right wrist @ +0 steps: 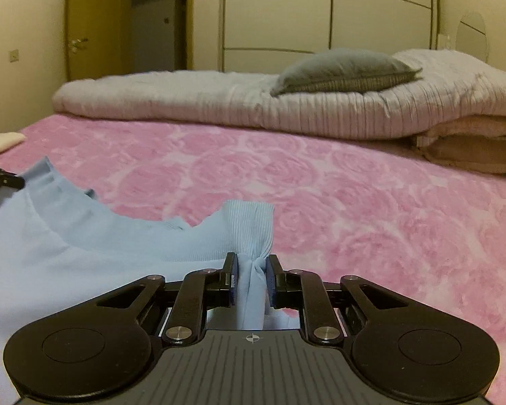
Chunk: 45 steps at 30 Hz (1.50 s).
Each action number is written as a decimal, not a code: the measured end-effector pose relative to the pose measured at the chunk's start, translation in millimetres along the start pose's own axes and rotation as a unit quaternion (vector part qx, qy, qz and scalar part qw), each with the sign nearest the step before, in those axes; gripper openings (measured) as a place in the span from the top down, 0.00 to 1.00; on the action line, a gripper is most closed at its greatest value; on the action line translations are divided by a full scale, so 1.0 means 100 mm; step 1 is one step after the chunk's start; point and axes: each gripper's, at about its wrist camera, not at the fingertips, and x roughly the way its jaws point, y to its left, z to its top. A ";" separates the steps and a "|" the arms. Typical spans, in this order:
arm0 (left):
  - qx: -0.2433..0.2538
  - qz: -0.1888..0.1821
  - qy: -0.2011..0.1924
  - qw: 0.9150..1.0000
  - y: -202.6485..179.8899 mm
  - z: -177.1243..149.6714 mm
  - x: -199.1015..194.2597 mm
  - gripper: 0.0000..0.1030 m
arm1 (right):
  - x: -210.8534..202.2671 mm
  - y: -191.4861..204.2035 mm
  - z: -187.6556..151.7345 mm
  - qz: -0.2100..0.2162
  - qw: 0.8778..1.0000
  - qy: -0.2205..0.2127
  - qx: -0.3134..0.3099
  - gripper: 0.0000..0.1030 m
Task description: Fold clothes
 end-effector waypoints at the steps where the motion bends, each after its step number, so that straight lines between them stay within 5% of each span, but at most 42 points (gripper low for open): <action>1: -0.001 0.003 0.008 1.000 0.01 -0.03 0.05 0.94 | 0.09 -0.02 -0.03 -0.005 1.000 0.011 0.002 0.85; 3: -0.003 0.009 0.024 1.000 0.02 -0.10 0.16 0.93 | 0.24 -0.05 -0.10 -0.011 0.999 0.037 0.006 0.95; 9: 0.008 0.044 0.039 0.998 -0.06 -0.10 0.19 0.85 | 0.33 -0.10 -0.11 -0.008 0.997 0.070 0.045 0.92; 10: 0.012 0.056 0.042 0.997 -0.08 -0.08 0.15 0.79 | 0.32 -0.10 -0.09 -0.011 0.996 0.075 0.048 0.89; 12: 0.019 0.082 0.049 0.995 -0.11 -0.04 0.07 0.73 | 0.29 -0.09 -0.03 -0.037 0.994 0.088 0.044 0.65; 14: 0.022 0.101 0.054 0.993 -0.12 0.00 -0.02 0.70 | 0.23 -0.09 0.01 -0.076 0.992 0.096 0.041 0.52; 18: -0.030 0.135 0.070 0.988 -0.05 0.00 -0.46 0.72 | -0.13 -0.07 0.01 -0.133 0.985 0.105 0.040 0.51; 22: -0.157 0.112 0.066 0.979 0.03 -0.21 -1.16 0.69 | -0.86 0.05 -0.14 -0.096 0.988 0.071 0.102 0.51; 25: -0.311 0.018 0.041 0.949 0.03 -0.57 -1.59 0.64 | -1.35 0.16 -0.37 -0.052 0.977 0.049 0.199 0.50; 28: -0.442 -0.065 0.018 0.894 -0.04 -0.97 -1.76 0.57 | -1.66 0.25 -0.71 0.008 0.943 0.029 0.332 0.49; 30: -0.486 -0.083 0.019 0.870 -0.11 -1.14 -1.69 0.57 | -1.66 0.29 -0.92 0.037 0.905 0.029 0.424 0.45; 32: -0.510 -0.077 0.015 0.857 -0.13 -1.23 -1.59 0.57 | -1.59 0.35 -1.04 0.058 0.874 0.030 0.481 0.45; 36: -0.556 -0.062 0.007 0.829 -0.16 -1.39 -1.39 0.61 | -1.49 0.32 -1.02 0.045 0.868 0.025 0.494 0.44; 38: -0.554 -0.063 0.001 0.830 -0.15 -1.41 -1.29 0.91 | -1.45 0.31 -1.01 0.038 0.865 0.023 0.500 0.45; 40: -0.511 -0.053 0.006 0.858 -0.14 -1.33 -1.26 0.94 | -1.40 0.30 -1.00 0.032 0.861 0.020 0.507 0.84; 43: -0.414 -0.035 0.007 0.910 -0.21 -1.13 -1.37 0.95 | -1.33 0.28 -0.98 0.022 0.856 0.016 0.516 0.92; 45: -0.357 -0.029 0.010 0.933 -0.25 -1.04 -1.43 0.94 | -1.29 0.26 -0.96 0.014 0.854 0.013 0.520 0.95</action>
